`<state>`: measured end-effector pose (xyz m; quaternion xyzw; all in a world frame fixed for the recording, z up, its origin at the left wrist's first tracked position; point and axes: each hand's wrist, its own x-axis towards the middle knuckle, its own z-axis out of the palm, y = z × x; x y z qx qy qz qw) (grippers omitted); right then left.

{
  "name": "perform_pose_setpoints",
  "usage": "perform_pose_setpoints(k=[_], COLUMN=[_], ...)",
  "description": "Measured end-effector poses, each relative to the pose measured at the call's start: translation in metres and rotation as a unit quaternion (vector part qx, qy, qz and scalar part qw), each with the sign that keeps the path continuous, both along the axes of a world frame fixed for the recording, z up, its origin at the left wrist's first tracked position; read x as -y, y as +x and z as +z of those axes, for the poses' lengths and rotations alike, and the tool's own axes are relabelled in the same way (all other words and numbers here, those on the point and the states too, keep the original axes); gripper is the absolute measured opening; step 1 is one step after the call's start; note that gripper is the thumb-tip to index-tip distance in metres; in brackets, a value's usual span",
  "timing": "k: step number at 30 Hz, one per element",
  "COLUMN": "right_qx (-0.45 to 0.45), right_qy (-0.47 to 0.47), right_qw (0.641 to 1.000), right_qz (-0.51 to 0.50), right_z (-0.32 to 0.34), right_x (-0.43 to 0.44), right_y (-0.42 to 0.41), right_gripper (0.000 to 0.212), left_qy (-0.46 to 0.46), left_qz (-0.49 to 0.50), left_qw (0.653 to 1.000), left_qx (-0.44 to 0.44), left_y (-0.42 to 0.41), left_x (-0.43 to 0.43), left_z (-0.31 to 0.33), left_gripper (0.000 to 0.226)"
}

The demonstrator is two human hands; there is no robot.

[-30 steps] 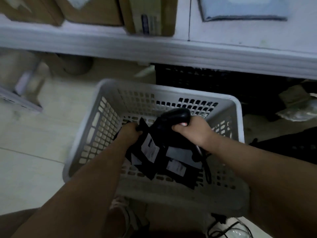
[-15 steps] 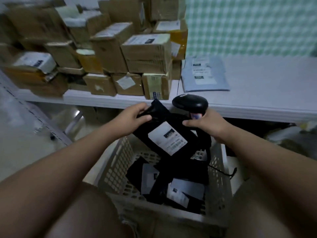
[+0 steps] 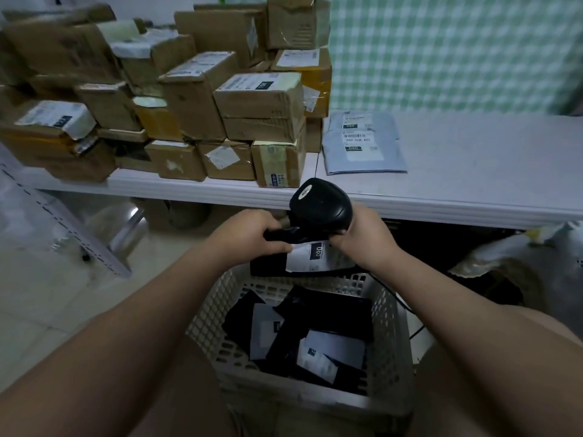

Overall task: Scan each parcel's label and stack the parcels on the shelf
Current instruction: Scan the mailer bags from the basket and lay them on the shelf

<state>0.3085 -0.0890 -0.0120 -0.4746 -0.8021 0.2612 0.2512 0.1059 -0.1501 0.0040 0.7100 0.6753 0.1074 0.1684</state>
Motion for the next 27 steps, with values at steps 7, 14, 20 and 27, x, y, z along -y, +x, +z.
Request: perform_pose_setpoints(k=[7,14,20,27], right_qx=[-0.122,-0.417,-0.356,-0.336], right_qy=[0.051,0.022,-0.085,-0.123], right_qw=[0.991,0.905,0.926,0.93], right_qz=[-0.015,-0.088,-0.089,-0.082], right_z=[0.007,0.032,0.032,0.029], right_x=[0.008,0.012,0.011,0.008], right_y=[-0.007,0.013,0.028,0.041], right_gripper=[0.04,0.033,0.037,0.03], left_qy=[-0.019,0.051,0.06,0.07], left_qz=[0.008,0.129,0.197,0.225], left_qw=[0.999,0.868,0.807,0.827], left_qx=[0.044,0.477,0.554,0.51], left_y=[0.024,0.021,0.029,0.033], left_x=[-0.005,-0.009,-0.019,-0.029], left_z=[-0.015,-0.02,-0.022,-0.029], left_gripper=[0.012,0.014,0.027,0.034])
